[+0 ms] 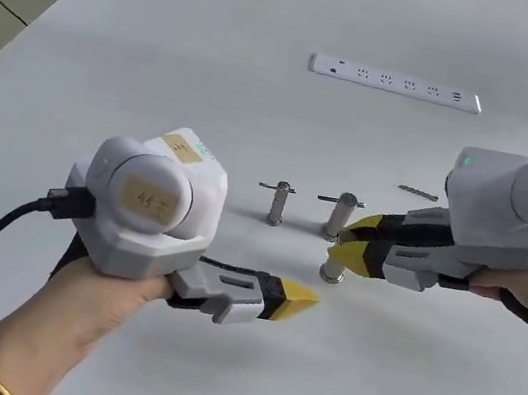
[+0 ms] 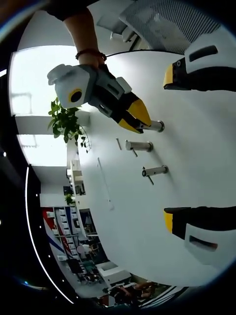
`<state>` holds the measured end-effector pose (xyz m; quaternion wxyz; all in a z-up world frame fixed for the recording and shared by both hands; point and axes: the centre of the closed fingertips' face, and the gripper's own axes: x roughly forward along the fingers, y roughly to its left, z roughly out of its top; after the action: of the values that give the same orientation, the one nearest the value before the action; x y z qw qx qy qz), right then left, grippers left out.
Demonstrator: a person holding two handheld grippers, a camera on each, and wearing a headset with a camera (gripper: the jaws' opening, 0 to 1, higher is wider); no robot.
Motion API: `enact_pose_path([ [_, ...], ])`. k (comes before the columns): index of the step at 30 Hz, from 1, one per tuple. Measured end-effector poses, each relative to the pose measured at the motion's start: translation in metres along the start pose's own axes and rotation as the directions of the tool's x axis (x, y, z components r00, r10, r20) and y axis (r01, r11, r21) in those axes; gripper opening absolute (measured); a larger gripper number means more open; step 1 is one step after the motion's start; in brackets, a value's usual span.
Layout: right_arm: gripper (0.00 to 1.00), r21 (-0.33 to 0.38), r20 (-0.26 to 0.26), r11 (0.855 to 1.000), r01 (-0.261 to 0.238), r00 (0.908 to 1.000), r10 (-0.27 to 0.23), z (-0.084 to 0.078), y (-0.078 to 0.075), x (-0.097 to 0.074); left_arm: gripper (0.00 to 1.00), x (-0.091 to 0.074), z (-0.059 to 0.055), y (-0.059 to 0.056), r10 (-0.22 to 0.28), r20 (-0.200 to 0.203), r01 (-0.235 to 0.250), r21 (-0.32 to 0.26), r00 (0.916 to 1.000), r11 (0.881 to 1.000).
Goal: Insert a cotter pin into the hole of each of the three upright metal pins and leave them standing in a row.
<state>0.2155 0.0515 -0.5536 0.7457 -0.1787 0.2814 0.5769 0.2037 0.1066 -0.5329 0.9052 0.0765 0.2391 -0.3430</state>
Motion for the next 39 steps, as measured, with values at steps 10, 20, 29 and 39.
enact_pose_path([
  [10,0.08,-0.019,-0.007,1.0,-0.013,0.9999,0.013,0.002,0.0,0.008,0.99,0.0,0.0,0.0,0.001,0.002,-0.001,0.001,1.0,1.0],
  [20,0.08,-0.01,-0.005,1.0,-0.019,0.9998,0.019,-0.001,0.0,0.012,0.99,0.0,0.0,0.0,0.002,0.004,-0.002,0.0,1.0,1.0],
  [29,0.09,-0.069,-0.027,0.997,-0.021,0.9995,0.019,-0.002,0.003,0.012,0.99,0.002,0.002,-0.003,-0.006,0.011,0.006,0.01,0.9999,1.0],
  [39,0.14,-0.103,-0.034,0.995,-0.007,0.9994,0.003,0.002,0.002,0.012,0.99,0.002,0.0,-0.001,-0.003,0.004,0.003,0.013,1.0,1.0],
])
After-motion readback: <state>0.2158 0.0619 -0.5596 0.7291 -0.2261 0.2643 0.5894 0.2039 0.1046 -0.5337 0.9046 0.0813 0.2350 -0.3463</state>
